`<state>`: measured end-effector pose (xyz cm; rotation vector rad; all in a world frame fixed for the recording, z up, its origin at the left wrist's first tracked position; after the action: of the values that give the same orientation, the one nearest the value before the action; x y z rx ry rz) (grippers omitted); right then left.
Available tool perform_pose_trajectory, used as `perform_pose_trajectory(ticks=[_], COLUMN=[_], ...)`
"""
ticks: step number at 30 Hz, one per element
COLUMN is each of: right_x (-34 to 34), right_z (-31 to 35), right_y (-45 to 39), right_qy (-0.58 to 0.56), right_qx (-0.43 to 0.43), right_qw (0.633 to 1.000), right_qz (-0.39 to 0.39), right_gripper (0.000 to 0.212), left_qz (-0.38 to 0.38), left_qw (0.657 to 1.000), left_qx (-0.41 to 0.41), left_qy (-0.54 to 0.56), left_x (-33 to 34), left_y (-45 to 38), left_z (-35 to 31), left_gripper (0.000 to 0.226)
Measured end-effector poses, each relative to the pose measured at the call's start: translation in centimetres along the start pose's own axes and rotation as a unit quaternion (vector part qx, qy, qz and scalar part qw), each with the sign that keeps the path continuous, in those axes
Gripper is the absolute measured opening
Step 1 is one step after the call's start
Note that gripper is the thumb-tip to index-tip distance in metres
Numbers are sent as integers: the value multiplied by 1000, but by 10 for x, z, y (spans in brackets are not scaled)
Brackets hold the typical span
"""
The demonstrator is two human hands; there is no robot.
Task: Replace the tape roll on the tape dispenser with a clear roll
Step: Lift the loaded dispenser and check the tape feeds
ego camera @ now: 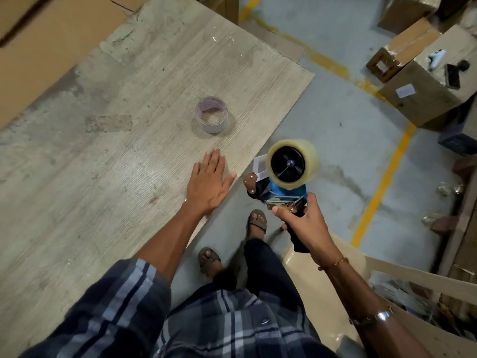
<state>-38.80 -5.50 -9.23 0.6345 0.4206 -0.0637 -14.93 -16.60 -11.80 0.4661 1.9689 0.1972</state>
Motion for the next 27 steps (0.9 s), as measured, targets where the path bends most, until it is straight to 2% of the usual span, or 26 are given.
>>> perform_pose_trajectory(ticks=[2,3,4,5,6,9,14,18,20,23,25,27], right_x=[3,6,11,17,23,46,90,131,144,163,177,192], right_z=[16,27,39,51,64,96,136,162,180,203,212,220], right_y=[1,2,4,7,10,19,33,53,57,60,57,52], right_qy=[5,-7,-27,-48,-61,-53,-82,-161,-150,-114,-80,-30], right_qx=[-4,-12,-22,-31,-37,-45,-28,-5,-45,-87,-90,-103], right_qw=[1000,1000,998,996,993,985,961,907,904,910,917,920], right_qz=[13,27,46,68,92,160,262,390,397,388,381,377], right_gripper=[64,63,60,57,54,56,70,70,61,49,52,59], left_qz=[-29,-39,-26,7,42,89,3,-49,-65,-85,-103,-128], left_qw=[990,968,931,893,870,852,822,785,772,759,760,751], left_qx=[-31,-60,-86,-100,-97,-56,-26,-20,-17,-31,-55,-85], left_qy=[136,242,355,439,481,513,569,618,632,645,640,643], left_x=[-32,-47,-56,-62,-68,-85,-124,-153,-164,-172,-172,-172], left_y=[1,5,11,19,28,54,88,118,132,147,153,159], left_z=[-1,2,2,1,-4,-7,32,71,87,113,133,149], left_gripper=[52,47,43,41,40,35,20,28,22,35,51,56])
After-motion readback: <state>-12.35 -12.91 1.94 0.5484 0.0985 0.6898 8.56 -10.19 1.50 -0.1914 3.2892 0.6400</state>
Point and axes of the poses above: each hand's wrist, its own y-axis away from the middle knuckle, its own x-axis out of the palm, z = x × y, the point moved 9 cm from there along -y, towards the middle knuckle, and after that the axes turned 7 degrees about y, right-handed, at the moved point
